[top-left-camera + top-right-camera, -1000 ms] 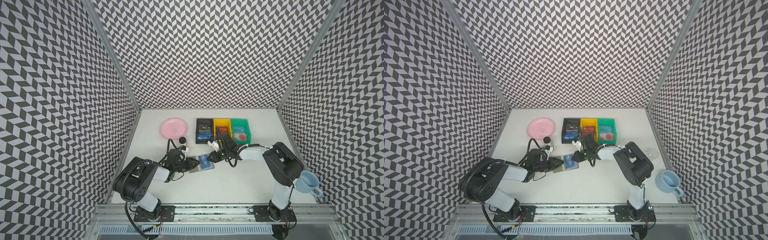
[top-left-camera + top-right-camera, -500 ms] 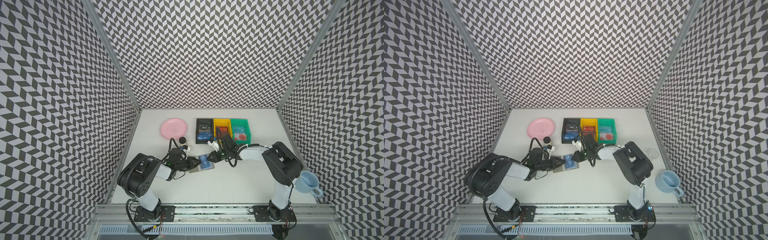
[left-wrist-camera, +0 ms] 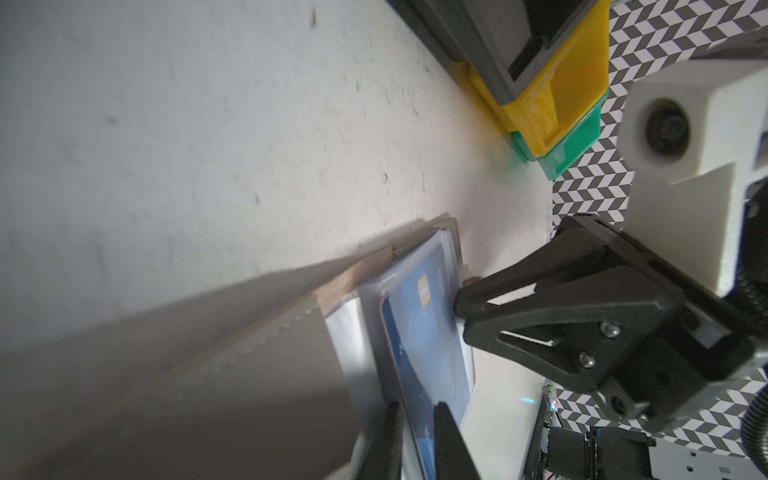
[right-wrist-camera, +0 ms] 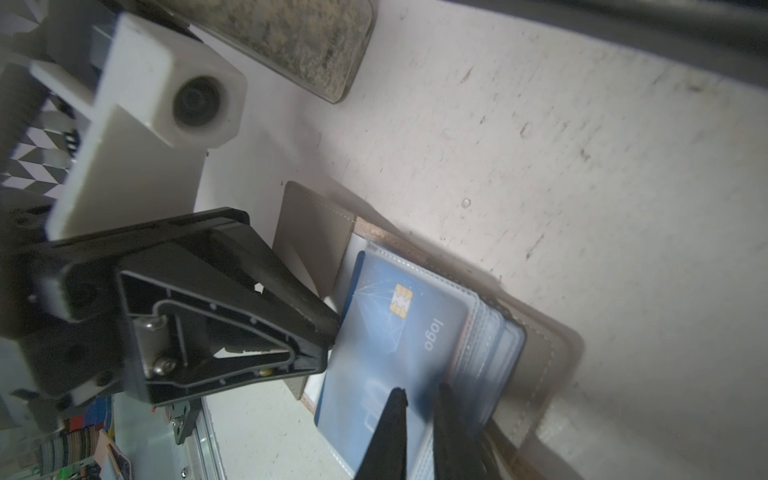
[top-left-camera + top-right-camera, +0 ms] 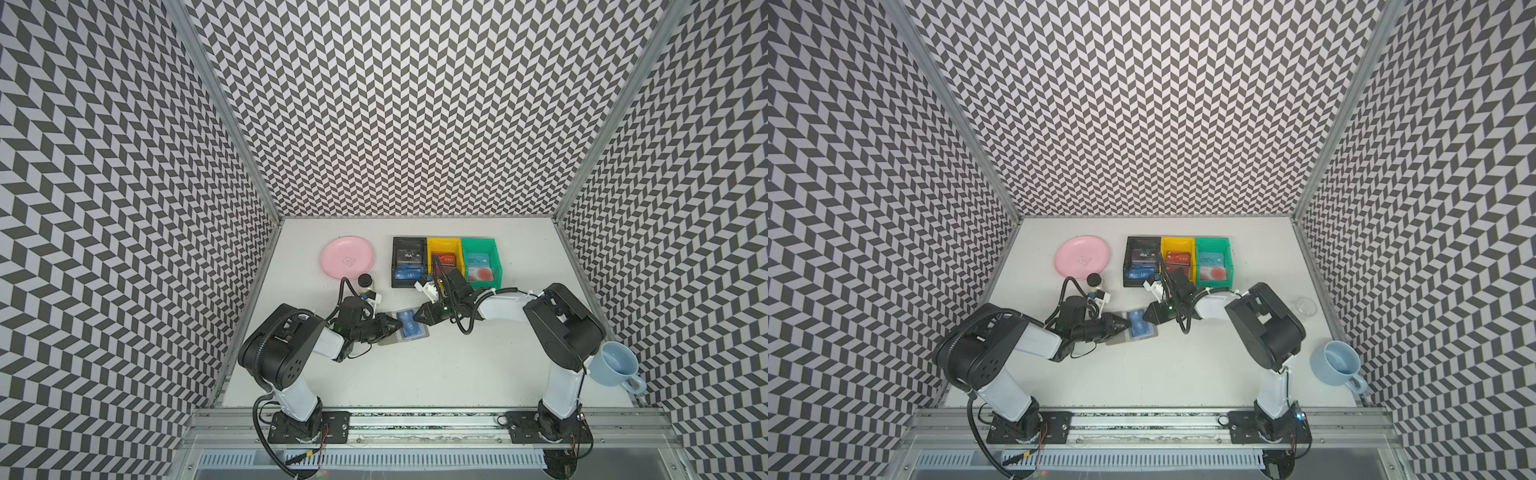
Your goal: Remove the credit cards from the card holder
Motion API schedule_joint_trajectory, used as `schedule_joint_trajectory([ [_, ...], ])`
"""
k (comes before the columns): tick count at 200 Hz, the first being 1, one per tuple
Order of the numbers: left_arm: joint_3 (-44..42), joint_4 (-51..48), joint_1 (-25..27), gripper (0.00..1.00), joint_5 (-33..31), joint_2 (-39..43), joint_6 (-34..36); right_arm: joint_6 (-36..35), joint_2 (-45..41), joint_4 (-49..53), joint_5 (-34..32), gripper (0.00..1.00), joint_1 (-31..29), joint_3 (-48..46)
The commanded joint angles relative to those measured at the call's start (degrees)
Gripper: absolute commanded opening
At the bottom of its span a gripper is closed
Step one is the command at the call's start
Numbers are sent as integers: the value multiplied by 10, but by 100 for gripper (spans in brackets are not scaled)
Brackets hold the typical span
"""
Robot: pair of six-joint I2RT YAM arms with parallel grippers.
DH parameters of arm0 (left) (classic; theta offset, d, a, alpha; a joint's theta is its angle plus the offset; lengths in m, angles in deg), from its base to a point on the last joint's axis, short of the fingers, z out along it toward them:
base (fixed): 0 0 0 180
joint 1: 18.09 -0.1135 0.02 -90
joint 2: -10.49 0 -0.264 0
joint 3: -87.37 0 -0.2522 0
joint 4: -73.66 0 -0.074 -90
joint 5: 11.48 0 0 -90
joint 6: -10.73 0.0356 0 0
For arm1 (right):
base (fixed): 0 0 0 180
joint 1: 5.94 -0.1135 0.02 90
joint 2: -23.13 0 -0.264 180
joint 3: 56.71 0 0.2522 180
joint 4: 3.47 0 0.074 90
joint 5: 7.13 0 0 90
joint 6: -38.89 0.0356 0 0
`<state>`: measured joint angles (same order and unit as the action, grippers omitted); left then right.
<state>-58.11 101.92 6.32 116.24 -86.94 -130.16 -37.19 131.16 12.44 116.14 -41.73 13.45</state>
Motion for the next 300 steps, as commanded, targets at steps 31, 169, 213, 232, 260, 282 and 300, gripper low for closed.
schedule_joint_trajectory([
  [31,-15,52,4,15,18,-26,-30,-10,23,20,-13,15,0,-17],
  [169,-18,70,-7,12,27,-43,-35,-11,32,19,-5,15,4,-22],
  [213,-7,60,-7,12,27,-45,-31,-12,39,18,-3,15,4,-21],
  [232,-5,61,-7,12,27,-51,-31,-13,39,18,-3,15,4,-20],
  [260,-3,66,-7,11,29,-58,-33,-15,39,20,-3,15,3,-21],
  [282,-3,65,-7,8,30,-57,-32,-16,39,22,-4,15,5,-19],
  [300,-3,62,-7,4,29,-57,-30,-16,39,23,-3,15,5,-20],
])
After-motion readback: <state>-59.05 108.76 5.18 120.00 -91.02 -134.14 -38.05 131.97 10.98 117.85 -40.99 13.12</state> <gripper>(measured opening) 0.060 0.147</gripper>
